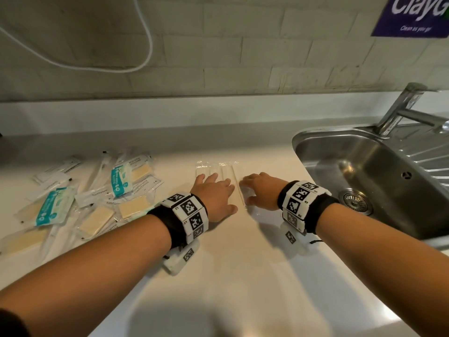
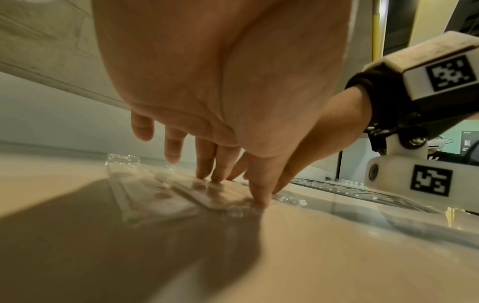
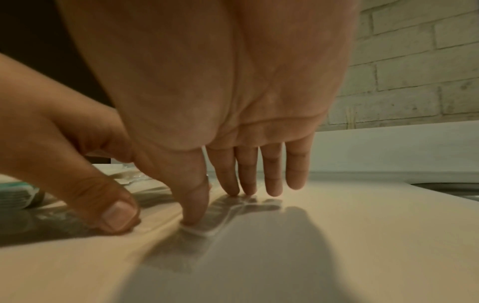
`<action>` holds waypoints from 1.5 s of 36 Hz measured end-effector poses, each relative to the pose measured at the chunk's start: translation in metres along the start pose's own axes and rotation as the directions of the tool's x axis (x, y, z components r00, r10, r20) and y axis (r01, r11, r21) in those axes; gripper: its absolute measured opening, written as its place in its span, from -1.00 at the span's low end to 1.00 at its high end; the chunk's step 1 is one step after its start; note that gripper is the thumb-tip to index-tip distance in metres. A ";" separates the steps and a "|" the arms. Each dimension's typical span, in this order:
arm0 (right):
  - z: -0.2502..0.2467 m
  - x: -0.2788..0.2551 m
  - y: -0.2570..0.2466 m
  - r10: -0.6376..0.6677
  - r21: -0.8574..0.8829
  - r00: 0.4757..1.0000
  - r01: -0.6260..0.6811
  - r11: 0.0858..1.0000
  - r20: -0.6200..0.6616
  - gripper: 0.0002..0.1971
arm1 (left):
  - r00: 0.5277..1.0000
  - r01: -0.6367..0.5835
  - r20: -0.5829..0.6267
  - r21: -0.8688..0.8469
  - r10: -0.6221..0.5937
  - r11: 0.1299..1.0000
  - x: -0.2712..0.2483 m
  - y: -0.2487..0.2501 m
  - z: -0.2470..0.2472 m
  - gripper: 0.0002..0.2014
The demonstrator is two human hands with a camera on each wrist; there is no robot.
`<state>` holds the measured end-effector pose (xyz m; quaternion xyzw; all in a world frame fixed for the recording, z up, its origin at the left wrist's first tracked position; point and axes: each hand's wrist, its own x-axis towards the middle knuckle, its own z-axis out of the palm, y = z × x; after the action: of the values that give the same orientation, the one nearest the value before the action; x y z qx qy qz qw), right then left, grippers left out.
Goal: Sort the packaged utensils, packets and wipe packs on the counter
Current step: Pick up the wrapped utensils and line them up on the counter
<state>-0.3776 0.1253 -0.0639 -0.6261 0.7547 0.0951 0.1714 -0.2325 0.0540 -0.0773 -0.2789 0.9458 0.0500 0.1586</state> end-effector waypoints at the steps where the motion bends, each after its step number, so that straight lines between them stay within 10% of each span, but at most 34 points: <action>1: -0.001 0.000 0.001 0.001 -0.004 1.000 -0.001 1.000 -0.001 -0.47 | 1.000 0.000 -0.002 0.001 0.000 1.000 0.000 0.000 0.001 -0.34; 54: 0.000 -0.003 -0.032 -0.117 0.041 0.988 0.121 0.992 -0.099 -0.52 | 0.989 0.124 -0.071 -0.088 -0.130 0.988 -0.022 -0.037 -0.001 -0.43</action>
<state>-0.3460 0.1219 -0.0602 -0.6697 0.7254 0.0365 0.1547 -0.1957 0.0337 -0.0690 -0.3467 0.9286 0.0685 0.1133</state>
